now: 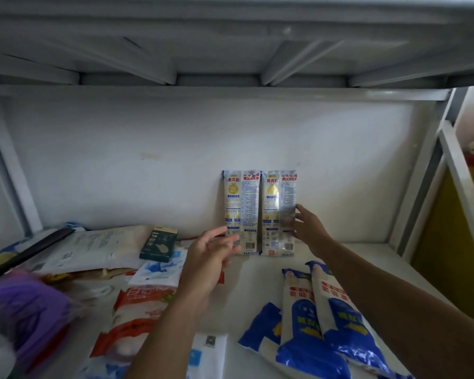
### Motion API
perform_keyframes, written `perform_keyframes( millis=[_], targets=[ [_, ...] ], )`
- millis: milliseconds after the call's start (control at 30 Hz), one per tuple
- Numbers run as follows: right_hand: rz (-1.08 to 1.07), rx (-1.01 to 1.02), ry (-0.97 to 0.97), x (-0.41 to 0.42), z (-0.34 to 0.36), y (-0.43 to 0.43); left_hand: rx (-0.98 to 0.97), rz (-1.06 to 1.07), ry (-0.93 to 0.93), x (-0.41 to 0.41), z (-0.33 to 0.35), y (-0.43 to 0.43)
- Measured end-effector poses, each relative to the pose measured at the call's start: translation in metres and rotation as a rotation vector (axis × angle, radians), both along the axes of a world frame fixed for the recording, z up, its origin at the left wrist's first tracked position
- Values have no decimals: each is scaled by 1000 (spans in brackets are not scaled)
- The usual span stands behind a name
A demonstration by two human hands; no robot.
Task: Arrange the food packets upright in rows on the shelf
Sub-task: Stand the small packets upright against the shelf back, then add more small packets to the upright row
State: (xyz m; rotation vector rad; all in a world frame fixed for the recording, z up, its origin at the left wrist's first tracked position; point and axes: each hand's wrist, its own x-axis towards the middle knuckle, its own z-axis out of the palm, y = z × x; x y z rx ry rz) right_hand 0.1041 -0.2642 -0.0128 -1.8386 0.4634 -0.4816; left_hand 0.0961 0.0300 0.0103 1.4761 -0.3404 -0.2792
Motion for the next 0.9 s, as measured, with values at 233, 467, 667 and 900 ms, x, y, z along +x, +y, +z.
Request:
perform_keyframes(
  millis=[233, 467, 667, 900],
  targets=[
    [47, -503, 268, -81, 10, 13, 51, -98, -68, -28, 8, -13],
    [125, -925, 608, -180, -4, 9, 151, -200, -116, -61, 14, -28],
    [201, -1168, 434, -216, -35, 6, 191, -268, -121, -76, 16, -45],
    [293, -1269, 231, -208, -49, 16, 400, -365, -142, -80, 15, -52]
  ],
)
